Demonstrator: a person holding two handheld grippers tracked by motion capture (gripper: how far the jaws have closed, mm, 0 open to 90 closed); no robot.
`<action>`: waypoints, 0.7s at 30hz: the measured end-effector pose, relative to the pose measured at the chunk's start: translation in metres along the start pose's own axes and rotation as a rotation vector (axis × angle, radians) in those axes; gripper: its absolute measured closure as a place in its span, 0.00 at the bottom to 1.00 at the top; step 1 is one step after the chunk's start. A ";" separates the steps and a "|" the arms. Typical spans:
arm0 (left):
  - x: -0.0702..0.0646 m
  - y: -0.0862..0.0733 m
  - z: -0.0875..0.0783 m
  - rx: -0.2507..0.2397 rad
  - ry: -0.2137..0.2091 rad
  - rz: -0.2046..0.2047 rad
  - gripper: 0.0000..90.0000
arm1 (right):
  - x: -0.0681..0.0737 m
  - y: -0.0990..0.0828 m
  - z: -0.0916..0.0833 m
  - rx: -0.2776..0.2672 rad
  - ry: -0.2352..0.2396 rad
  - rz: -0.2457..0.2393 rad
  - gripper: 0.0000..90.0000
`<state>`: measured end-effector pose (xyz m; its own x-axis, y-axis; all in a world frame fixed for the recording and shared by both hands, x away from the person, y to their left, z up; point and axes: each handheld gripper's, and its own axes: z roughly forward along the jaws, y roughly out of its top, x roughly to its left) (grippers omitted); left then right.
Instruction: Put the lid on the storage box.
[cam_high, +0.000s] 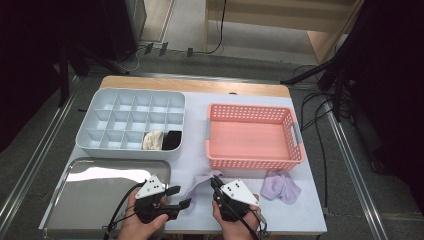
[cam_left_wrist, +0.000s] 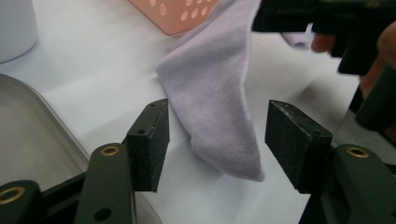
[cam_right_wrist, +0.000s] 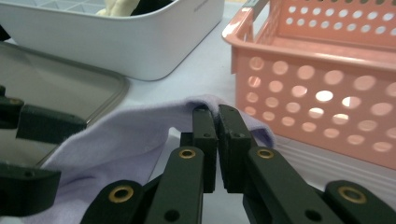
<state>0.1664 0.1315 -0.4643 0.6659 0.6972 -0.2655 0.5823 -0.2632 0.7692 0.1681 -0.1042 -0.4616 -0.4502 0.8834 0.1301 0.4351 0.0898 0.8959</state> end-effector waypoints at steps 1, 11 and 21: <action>0.000 0.000 0.001 0.006 0.016 0.001 0.55 | -0.002 0.000 -0.001 -0.007 -0.003 -0.004 0.97; -0.002 0.006 -0.002 0.052 -0.189 0.035 0.99 | -0.012 -0.013 -0.032 -0.001 -0.004 0.013 0.97; 0.006 0.010 0.000 0.040 -0.131 0.012 0.79 | -0.015 -0.013 -0.049 0.031 -0.019 0.046 0.96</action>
<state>0.1754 0.1331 -0.4580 0.7262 0.6018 -0.3322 0.5906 -0.2989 0.7495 0.1315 -0.1413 -0.4542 -0.4144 0.8954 0.1626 0.4794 0.0629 0.8753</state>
